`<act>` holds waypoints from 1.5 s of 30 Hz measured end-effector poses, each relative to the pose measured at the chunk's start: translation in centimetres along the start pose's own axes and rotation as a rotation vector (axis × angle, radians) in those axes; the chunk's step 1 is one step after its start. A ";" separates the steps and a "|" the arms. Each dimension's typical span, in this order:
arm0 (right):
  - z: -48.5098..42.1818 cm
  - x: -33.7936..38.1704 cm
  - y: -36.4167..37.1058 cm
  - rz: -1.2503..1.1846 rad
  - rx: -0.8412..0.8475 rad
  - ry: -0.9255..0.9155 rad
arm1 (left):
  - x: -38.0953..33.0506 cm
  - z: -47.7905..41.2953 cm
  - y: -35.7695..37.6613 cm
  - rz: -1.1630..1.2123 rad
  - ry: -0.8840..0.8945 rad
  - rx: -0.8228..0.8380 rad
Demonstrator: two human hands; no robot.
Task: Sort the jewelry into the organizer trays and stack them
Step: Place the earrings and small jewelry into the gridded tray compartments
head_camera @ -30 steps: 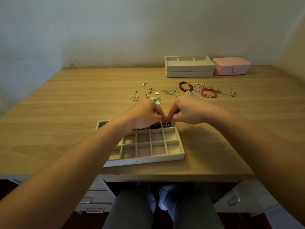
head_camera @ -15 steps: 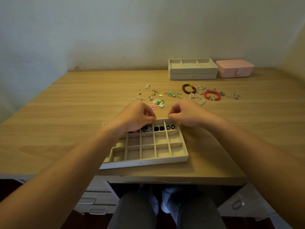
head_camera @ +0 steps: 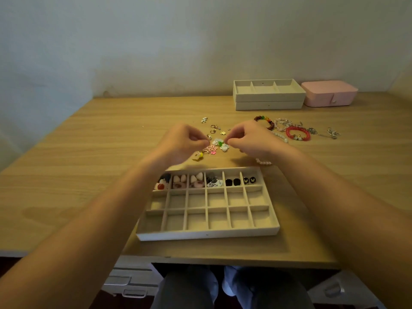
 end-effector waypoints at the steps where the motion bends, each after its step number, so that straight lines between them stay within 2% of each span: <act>1: -0.5 0.1 0.3 -0.001 0.013 -0.013 | 0.7 -0.8 -0.6 0.014 -0.043 -0.026; 3: -1.2 0.4 1.1 0.013 0.050 -0.044 | 1.8 -2.1 -1.5 0.053 -0.108 -0.077; 8: -2.3 1.4 3.3 0.153 0.147 -0.138 | 2.2 -3.7 -1.1 0.179 -0.131 -0.098; 15: -2.8 1.7 4.4 0.259 0.153 -0.197 | 3.7 -4.2 -0.5 0.348 -0.181 -0.136; 25: -2.5 2.1 4.3 0.391 0.085 -0.285 | 4.6 -3.5 -0.7 0.333 -0.171 -0.173; 27: -2.5 1.9 4.1 0.301 0.067 -0.268 | 4.3 -3.3 -0.6 0.303 -0.134 -0.150; 32: -1.8 1.5 2.1 -0.242 -0.020 -0.078 | 2.8 -2.6 -0.4 0.244 -0.041 -0.070; 37: -0.7 0.8 2.8 -0.664 0.108 0.163 | 1.5 -1.6 0.1 0.477 -0.042 0.047; 45: 0.0 2.2 4.0 -0.965 0.262 0.234 | 1.2 -1.4 0.1 0.534 0.005 0.050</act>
Point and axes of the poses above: each hand's wrist, its own z-axis away from the middle knuckle, its own y-axis out of the palm, x = y × z, the point moved 8 cm from there along -z, towards the middle knuckle, and after that the axes turned 11 degrees about -x, right-handed, at the moved point
